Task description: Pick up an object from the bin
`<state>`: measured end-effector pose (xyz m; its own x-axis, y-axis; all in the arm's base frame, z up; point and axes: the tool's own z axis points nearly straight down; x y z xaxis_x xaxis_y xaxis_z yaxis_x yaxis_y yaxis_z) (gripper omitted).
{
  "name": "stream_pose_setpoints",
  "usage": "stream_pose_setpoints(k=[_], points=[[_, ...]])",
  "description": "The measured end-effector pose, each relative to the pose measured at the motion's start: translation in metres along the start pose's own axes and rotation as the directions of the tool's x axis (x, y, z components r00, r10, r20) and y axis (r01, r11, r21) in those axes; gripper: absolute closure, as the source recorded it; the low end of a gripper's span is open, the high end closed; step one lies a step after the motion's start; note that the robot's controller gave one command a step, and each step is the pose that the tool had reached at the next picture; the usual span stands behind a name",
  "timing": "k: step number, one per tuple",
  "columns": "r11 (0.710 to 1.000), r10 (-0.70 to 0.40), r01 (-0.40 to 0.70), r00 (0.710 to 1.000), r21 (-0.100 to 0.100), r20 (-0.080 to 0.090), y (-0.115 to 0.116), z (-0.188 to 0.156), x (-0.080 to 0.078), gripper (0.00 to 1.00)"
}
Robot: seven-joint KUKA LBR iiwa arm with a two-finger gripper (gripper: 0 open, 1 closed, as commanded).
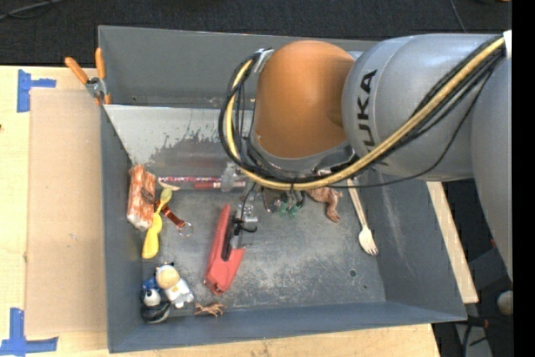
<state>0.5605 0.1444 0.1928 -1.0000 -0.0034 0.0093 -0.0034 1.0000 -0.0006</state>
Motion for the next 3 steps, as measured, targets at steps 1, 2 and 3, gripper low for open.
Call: stream_pose_setpoints(k=[1, 2, 3], points=[[1.0, 0.003, -0.003, 1.0, -0.001, 0.008, -0.001, -0.005, -0.002, 0.0], [1.0, -0.021, 0.021, 1.0, -0.002, 0.01, -0.001, 0.053, 0.017, 0.0], [1.0, 0.009, -0.009, 1.0, -0.001, 0.004, 0.01, 0.076, 0.065, 0.0]])
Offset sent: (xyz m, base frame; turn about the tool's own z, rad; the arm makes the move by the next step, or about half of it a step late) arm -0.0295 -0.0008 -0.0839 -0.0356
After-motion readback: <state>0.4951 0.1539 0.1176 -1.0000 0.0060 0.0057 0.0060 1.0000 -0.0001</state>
